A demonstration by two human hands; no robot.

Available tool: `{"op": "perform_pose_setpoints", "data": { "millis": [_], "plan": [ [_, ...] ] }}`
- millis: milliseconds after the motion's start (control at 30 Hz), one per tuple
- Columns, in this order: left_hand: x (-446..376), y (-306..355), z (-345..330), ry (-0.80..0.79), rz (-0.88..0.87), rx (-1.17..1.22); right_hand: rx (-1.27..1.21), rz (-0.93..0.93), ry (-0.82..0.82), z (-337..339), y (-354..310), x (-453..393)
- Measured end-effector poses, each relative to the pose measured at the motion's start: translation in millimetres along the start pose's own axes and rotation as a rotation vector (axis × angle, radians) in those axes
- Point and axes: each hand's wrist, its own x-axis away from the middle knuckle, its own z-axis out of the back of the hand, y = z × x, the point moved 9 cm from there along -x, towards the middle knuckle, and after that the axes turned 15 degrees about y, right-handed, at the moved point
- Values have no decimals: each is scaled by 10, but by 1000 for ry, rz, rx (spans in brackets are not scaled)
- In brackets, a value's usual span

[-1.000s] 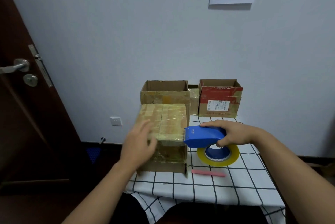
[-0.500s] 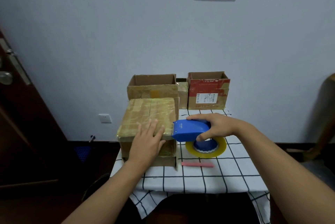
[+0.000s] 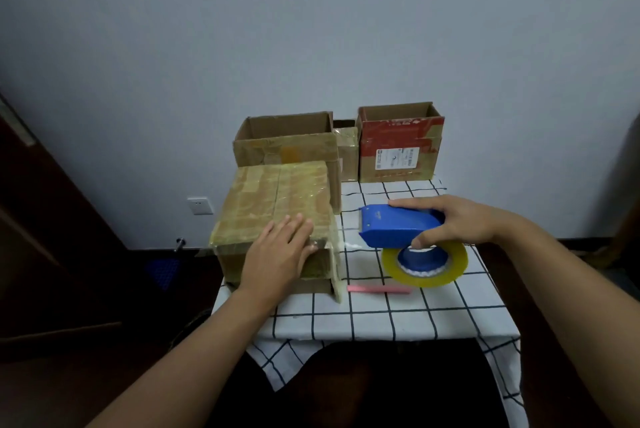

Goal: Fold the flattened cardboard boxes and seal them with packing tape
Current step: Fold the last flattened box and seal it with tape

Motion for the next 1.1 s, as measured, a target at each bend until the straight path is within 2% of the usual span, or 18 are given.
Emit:
{"op": "perform_pose_setpoints", "data": {
  "millis": [133, 300, 433, 533, 600, 800, 867, 933, 1100],
  "plan": [
    [-11, 121, -27, -76, -7, -79, 144, 40, -11, -9, 13, 71],
    [-38, 186, -60, -127, -34, -130, 507, 136, -130, -129, -280, -33],
    [-79, 292, -72, -135, -60, -155, 617, 75, -253, -306, -369, -262],
    [-98, 304, -65, -132, -72, -130, 852, -48, -386, -547, -10, -298],
    [-101, 286, -39, -137, -60, -107, 783, -120, -302, -537, 275, -288],
    [-98, 410, -51, -273, -60, -75, 423, -239, 212, -414, 740, -301],
    [-108, 430, -92, -333, -69, -82, 371, -235, 314, -472, 773, -337],
    [-130, 435, -99, -377, -75, -107, 399, -205, 352, -535, 762, -388],
    [-155, 455, -93, -471, -77, -134, 705, -142, 374, -814, 843, -487]
  ]
}}
